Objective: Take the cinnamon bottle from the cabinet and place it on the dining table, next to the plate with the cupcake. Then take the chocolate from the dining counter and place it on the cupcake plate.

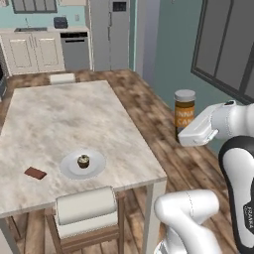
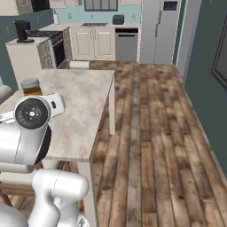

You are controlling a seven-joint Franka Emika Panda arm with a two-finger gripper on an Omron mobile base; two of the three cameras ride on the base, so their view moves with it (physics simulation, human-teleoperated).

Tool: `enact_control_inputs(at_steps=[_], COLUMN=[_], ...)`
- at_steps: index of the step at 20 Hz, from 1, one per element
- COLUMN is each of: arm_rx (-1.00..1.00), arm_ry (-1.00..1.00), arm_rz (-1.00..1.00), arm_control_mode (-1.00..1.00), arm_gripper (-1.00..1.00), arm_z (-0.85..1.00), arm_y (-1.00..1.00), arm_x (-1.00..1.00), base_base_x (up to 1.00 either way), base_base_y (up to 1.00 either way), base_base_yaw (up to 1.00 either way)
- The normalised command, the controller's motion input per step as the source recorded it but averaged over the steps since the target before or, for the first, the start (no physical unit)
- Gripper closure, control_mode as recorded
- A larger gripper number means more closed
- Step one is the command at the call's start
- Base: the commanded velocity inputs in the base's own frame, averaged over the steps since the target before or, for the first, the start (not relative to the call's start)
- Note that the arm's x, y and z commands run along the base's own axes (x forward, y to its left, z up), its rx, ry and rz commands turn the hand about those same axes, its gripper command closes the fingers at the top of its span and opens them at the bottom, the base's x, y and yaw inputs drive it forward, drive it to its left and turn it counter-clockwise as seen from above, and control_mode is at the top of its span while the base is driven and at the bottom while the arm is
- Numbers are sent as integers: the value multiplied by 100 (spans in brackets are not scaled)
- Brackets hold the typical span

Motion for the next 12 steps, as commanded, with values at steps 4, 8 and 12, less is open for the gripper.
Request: enact_control_inputs(at_steps=[4,8,12], arm_rx=[0,0,0], arm_ry=[0,0,0], arm_rz=[0,0,0], arm_control_mode=[100,100,100], arm_gripper=[100,100,100], arm_z=[0,0,0], arm_y=[0,0,0], arm_x=[0,0,0], base_base_x=[60,72,76], base_base_y=[38,23,19], base_base_yaw=[22,23,14])
